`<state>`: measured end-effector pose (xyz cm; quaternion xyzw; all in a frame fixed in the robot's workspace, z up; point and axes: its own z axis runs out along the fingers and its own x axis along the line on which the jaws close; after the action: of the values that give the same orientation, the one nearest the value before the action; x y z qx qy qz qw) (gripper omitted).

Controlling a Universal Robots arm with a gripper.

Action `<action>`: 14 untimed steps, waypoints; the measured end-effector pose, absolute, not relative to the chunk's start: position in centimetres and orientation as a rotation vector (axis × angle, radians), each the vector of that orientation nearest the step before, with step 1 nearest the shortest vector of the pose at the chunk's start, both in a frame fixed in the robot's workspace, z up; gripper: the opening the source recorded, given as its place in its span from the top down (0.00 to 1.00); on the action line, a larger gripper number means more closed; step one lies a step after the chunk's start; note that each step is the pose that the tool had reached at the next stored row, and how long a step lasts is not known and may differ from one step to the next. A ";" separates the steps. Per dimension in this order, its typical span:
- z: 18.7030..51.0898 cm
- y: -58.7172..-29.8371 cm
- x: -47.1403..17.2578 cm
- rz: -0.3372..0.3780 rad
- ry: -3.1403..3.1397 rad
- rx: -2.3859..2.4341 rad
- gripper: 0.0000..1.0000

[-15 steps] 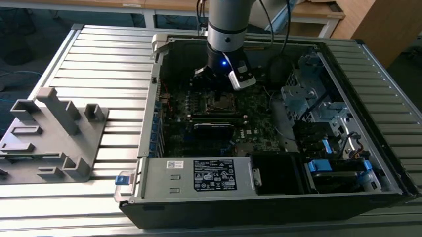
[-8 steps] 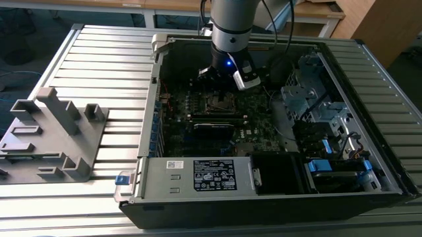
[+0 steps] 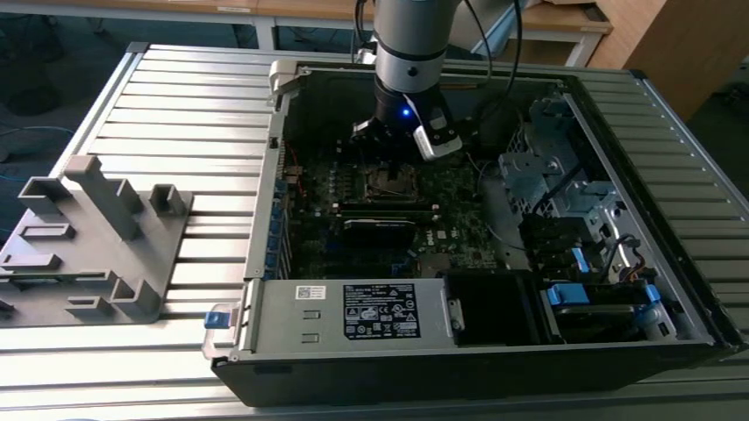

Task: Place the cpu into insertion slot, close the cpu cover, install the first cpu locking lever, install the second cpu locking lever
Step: 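Close the cpu cover, then install the first cpu locking lever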

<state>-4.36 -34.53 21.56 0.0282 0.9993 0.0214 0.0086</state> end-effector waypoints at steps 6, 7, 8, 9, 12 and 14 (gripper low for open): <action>21.7 -34.5 -4.4 0.067 3.122 0.088 0.89; 21.7 -34.5 -4.4 0.067 3.122 0.088 0.89; 21.7 -34.5 -4.4 0.067 3.122 0.088 0.89; 21.7 -34.5 -4.4 0.067 3.122 0.088 0.89; 21.7 -34.5 -4.4 0.067 3.122 0.088 0.89; 21.7 -34.5 -4.4 0.067 3.122 0.088 0.89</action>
<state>-4.36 -34.53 21.73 0.0282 0.9993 0.0213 0.0086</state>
